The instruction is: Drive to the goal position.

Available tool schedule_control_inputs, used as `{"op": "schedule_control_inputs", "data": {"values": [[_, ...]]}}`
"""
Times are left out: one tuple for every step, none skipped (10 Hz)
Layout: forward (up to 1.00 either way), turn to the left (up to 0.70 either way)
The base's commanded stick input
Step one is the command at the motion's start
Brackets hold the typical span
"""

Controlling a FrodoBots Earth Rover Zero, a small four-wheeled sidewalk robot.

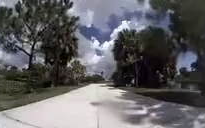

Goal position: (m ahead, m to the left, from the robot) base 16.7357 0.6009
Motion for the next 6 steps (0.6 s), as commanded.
{"op": "schedule_control_inputs", "data": {"values": [[0.70, 0.00], [0.70, 0.00], [0.70, 0.00], [0.70, 0.00], [0.70, 0.00], [0.70, 0.00]]}}
